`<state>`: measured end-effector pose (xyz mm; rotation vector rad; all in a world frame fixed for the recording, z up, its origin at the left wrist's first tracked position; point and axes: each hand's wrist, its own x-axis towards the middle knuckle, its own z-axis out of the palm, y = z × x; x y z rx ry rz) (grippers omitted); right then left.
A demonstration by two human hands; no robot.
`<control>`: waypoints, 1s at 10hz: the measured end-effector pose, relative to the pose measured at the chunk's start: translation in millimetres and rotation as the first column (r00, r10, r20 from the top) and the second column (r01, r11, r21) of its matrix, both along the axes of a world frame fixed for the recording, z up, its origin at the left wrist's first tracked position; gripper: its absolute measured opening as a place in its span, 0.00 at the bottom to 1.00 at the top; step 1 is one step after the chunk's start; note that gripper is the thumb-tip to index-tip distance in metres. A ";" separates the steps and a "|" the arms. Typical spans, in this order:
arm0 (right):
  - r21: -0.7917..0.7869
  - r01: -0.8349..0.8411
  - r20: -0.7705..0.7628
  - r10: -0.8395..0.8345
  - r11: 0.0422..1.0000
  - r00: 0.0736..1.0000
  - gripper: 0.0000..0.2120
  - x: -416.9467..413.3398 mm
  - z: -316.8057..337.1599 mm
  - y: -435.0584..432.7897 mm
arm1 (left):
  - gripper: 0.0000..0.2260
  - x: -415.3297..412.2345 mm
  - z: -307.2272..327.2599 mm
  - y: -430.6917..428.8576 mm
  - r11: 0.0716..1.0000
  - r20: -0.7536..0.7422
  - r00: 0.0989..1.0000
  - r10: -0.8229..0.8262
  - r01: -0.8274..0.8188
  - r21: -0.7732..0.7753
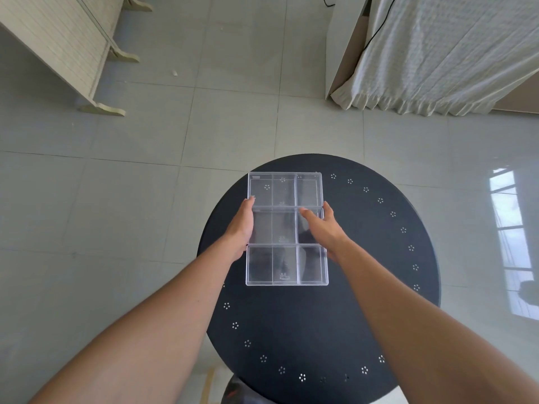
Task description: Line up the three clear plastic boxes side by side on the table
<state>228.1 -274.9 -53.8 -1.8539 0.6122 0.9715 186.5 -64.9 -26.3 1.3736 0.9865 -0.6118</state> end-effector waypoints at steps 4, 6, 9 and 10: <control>0.084 0.134 -0.057 -0.129 0.987 0.990 0.50 -29.8 -1.4 4.2 | 0.34 -9.4 -2.2 7.9 0.998 0.007 0.999 -0.054 0.053 0.025; 0.090 0.156 -0.046 -0.152 0.984 0.987 0.51 -39.7 -1.6 8.3 | 0.35 -12.4 -5.6 12.1 0.994 -0.002 0.995 -0.105 0.105 0.039; 0.079 0.141 0.010 -0.142 0.987 0.990 0.49 -45.2 -4.1 -19.9 | 0.33 -29.4 -6.8 -1.6 0.896 0.115 0.956 -0.270 0.206 0.392; -0.003 0.125 0.032 -0.125 0.992 0.992 0.46 -52.8 -4.3 -42.9 | 0.30 -38.7 -9.5 -21.6 0.793 0.268 0.880 -0.392 0.176 0.583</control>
